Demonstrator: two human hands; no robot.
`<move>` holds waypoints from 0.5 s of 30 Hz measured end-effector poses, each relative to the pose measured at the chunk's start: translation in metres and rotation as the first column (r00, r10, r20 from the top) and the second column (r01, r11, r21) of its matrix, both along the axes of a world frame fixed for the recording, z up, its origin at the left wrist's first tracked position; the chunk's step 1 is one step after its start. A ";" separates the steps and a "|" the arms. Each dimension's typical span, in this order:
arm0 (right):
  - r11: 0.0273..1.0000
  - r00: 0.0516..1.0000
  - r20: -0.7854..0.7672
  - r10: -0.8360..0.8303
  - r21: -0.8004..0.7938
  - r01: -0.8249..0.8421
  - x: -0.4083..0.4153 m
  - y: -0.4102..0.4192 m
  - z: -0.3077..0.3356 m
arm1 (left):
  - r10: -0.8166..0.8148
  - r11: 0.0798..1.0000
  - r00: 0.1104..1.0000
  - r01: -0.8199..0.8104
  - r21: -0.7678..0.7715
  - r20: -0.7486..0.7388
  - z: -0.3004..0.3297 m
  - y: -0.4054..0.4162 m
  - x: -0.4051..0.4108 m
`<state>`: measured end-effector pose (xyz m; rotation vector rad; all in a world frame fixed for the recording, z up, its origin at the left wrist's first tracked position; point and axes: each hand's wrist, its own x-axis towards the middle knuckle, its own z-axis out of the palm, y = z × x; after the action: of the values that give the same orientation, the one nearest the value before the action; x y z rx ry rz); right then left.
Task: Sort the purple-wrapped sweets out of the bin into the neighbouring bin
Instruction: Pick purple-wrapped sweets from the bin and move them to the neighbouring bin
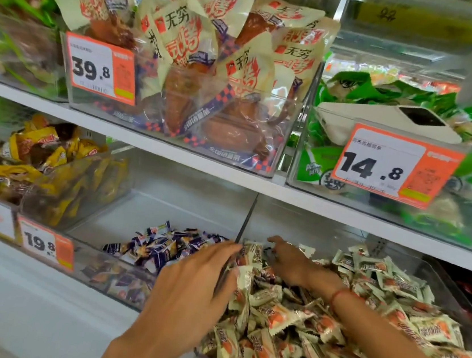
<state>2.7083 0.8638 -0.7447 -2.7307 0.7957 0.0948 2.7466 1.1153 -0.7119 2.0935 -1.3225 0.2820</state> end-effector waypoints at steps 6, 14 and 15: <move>0.969 1.000 -0.017 -0.016 -0.249 0.012 0.007 -0.001 0.000 | 0.059 0.998 0.998 -0.060 -0.019 -0.030 0.004 0.000 0.000; 0.863 0.800 0.555 -0.227 0.495 -0.099 -0.059 0.057 0.053 | 0.002 0.994 0.996 -0.012 -0.110 -0.091 0.008 -0.007 -0.009; 0.767 0.795 0.539 -0.277 0.622 -0.155 -0.065 0.068 0.059 | -0.020 0.992 0.995 0.007 -0.124 -0.099 0.008 -0.010 -0.012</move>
<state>2.6434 0.9321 -0.6853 -1.8778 0.5206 -0.4369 2.7350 1.1057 -0.7043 1.9692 -1.2287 0.2434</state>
